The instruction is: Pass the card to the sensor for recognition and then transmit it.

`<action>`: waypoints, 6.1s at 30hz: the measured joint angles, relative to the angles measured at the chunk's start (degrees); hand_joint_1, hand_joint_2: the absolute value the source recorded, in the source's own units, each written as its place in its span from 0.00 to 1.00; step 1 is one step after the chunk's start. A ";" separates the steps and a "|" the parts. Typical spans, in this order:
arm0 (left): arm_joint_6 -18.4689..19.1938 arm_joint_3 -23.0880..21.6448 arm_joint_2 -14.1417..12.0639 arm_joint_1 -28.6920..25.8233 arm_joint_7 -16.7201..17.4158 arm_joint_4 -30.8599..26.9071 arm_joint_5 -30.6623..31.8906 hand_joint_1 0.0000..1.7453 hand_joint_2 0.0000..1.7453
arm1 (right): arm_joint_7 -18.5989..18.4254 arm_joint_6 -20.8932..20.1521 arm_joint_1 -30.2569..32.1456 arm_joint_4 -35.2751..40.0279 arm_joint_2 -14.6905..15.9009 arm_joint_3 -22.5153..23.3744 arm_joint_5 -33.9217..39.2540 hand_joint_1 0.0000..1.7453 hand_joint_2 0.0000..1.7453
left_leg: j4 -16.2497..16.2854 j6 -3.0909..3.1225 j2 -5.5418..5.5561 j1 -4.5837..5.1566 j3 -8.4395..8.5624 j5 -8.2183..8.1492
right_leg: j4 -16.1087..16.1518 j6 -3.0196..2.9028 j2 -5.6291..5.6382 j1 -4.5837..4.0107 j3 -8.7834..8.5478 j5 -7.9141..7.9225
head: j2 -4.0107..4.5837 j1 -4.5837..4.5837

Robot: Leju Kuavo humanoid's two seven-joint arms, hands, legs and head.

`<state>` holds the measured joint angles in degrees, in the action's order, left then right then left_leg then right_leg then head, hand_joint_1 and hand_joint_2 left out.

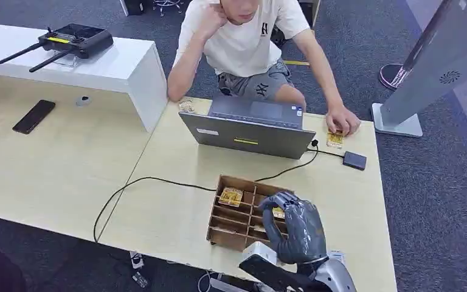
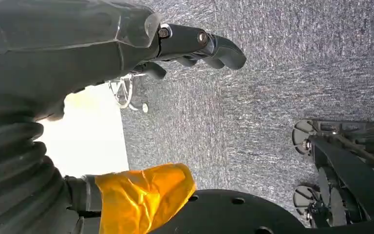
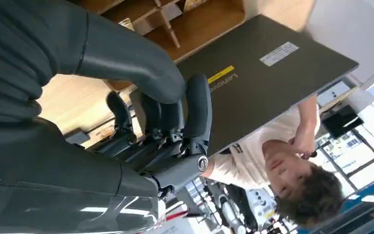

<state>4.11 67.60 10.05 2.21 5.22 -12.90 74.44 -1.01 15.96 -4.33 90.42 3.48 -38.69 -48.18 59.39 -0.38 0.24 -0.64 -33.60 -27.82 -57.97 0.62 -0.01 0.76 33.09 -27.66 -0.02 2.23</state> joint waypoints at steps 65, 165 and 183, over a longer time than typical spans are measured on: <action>-0.20 -0.02 -0.04 0.02 0.09 -0.02 1.36 0.00 1.00 | -9.99 8.24 -2.02 -6.73 0.24 4.66 -20.65 0.56 1.00 | 0.01 0.00 0.00 0.01 0.00 0.00 | 0.00 0.00 -0.01 0.01 -0.01 0.00 | 0.00 0.00; -0.18 1.51 0.00 0.00 -0.09 -0.07 -0.55 0.00 1.00 | -9.81 3.49 2.22 -12.61 1.20 1.40 -20.82 0.52 1.00 | 0.00 0.03 0.00 0.01 0.00 -0.01 | 0.00 0.00 0.00 0.01 -0.01 0.00 | 0.00 0.00; 0.09 1.51 0.00 -0.01 -0.09 -0.07 -0.55 0.00 1.00 | -10.82 4.00 2.60 -10.10 1.68 6.01 -22.71 0.50 1.00 | 0.01 0.03 0.00 0.01 0.00 -0.01 | 0.01 0.00 0.00 0.01 -0.01 0.00 | 0.00 0.00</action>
<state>4.20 69.11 10.06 2.20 5.14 -12.96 73.90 -11.82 19.96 -1.73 80.32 5.16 -32.68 -70.88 59.39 -0.35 0.23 -0.63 -33.59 -27.83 -57.96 0.63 -0.01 0.77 33.08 -27.66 -0.02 2.23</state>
